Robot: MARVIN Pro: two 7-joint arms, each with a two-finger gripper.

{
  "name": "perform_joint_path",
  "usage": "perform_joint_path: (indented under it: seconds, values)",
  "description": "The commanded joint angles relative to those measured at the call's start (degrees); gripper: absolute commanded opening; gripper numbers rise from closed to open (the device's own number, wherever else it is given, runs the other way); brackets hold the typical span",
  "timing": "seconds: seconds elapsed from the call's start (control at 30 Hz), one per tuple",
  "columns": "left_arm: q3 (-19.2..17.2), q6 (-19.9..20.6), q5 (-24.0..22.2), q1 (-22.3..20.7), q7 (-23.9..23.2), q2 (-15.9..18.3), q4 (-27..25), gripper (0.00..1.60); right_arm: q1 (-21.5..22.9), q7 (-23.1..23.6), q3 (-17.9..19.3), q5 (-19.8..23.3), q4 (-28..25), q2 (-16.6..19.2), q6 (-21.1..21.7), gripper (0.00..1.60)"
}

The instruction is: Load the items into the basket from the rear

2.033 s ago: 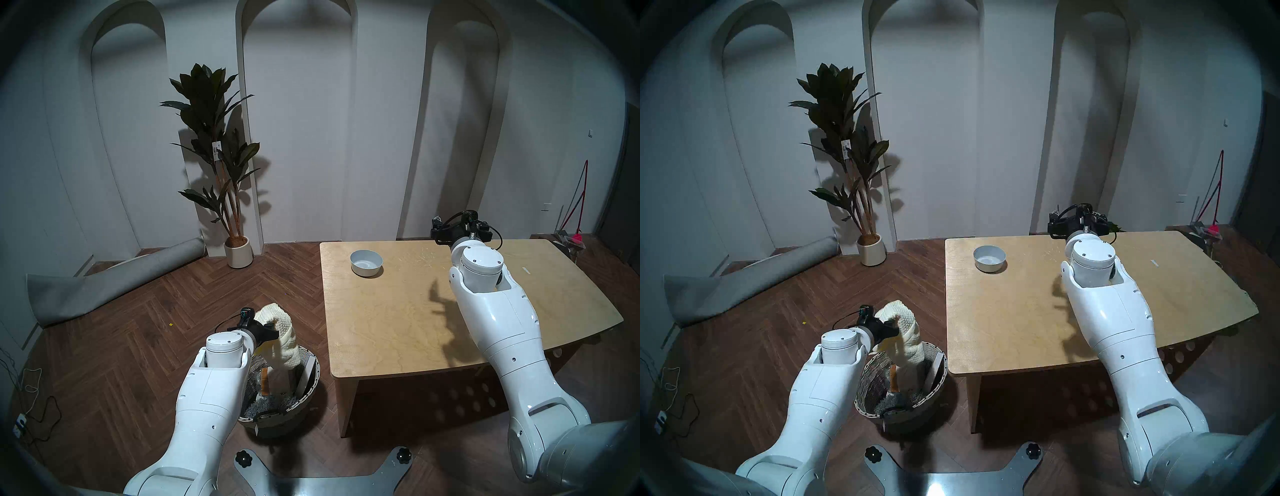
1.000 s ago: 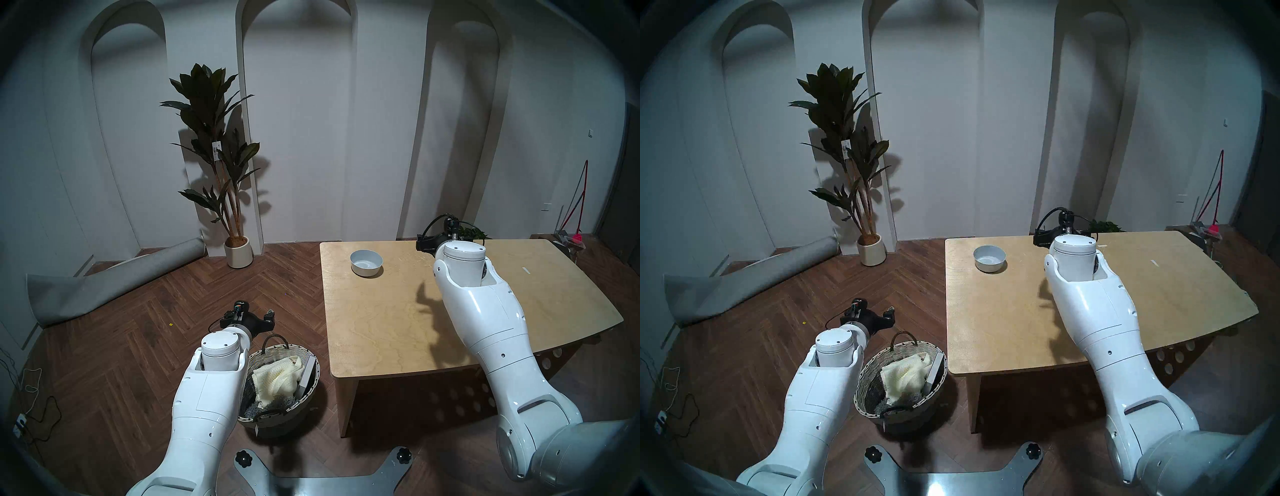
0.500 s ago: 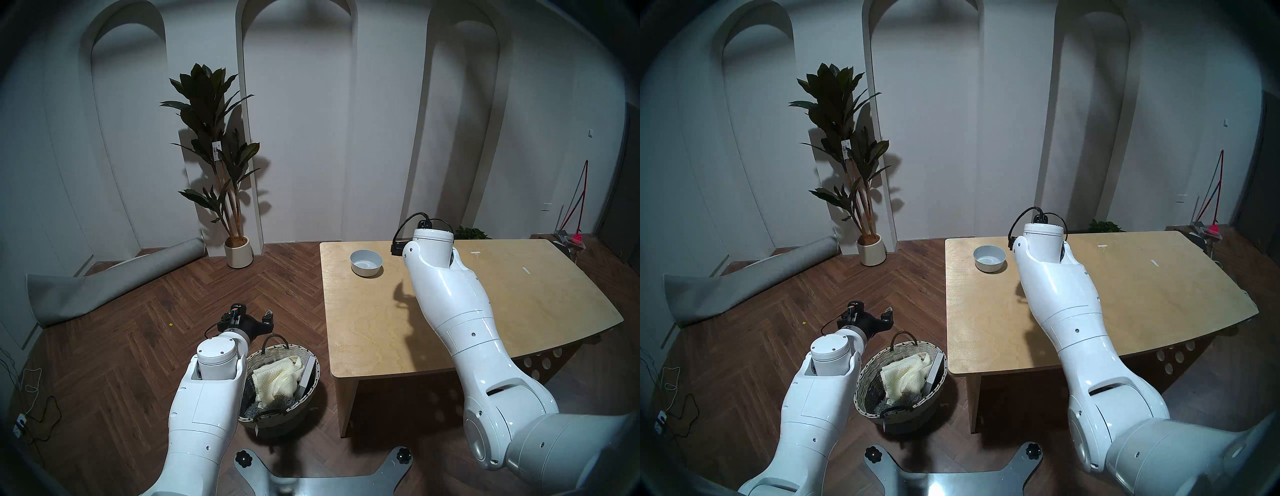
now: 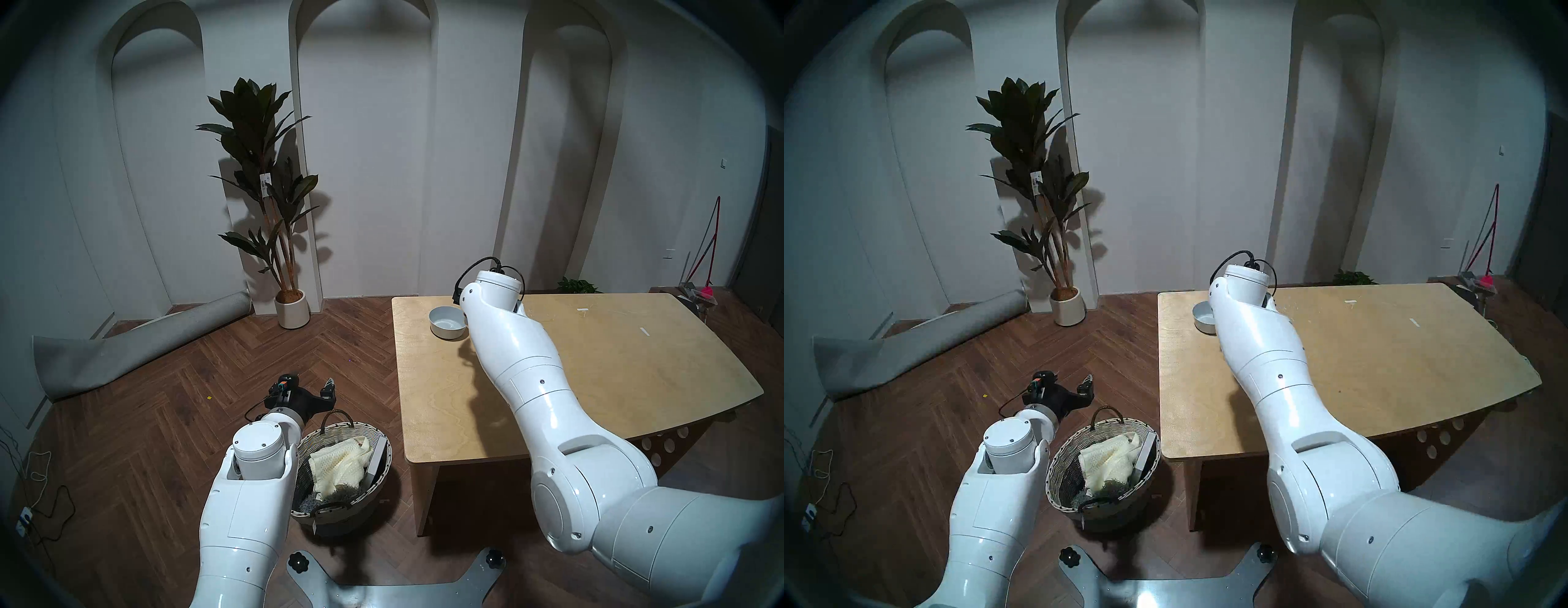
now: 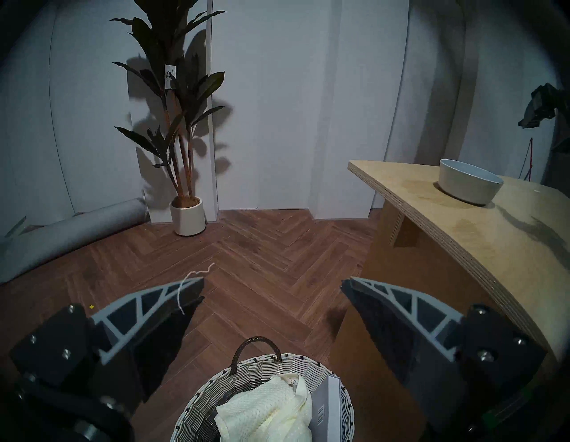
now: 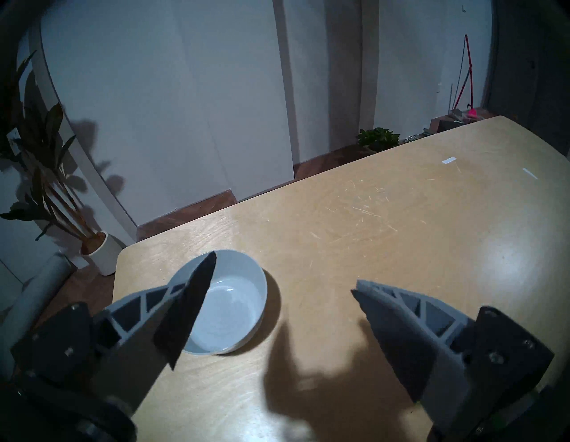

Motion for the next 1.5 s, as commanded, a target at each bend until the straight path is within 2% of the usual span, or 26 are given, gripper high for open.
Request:
perform_joint_path:
  seconds: [0.0,0.23,0.27,0.53,1.0,1.47]
  values:
    - [-0.21,-0.6,0.08,1.81,0.41,-0.21,-3.5,1.6,5.62,-2.86,-1.74,-2.43,6.03,-4.97,-6.62,1.6]
    - [-0.49,-0.38,0.13,2.94,1.17,-0.51,-4.52,1.6,8.34,-6.18,-0.27,-1.91,15.08,-6.49,-12.25,1.6]
    - [-0.54,-0.38,0.11,3.09,1.25,-0.52,-4.65,1.6,7.77,-6.24,-0.13,-1.78,14.54,-6.36,-12.61,1.6]
    - [-0.48,0.01,0.49,4.54,2.72,-0.89,-5.85,1.6,11.44,-4.89,2.47,-0.09,24.85,-7.15,-18.66,1.6]
    - [0.5,0.32,1.71,5.12,4.54,-1.72,-6.36,1.6,16.56,-1.02,4.65,2.67,33.1,-7.81,-23.57,1.6]
    - [1.4,0.84,2.66,5.61,5.89,-2.03,-6.3,1.6,18.6,2.0,5.17,3.65,39.48,-7.85,-26.68,1.6]
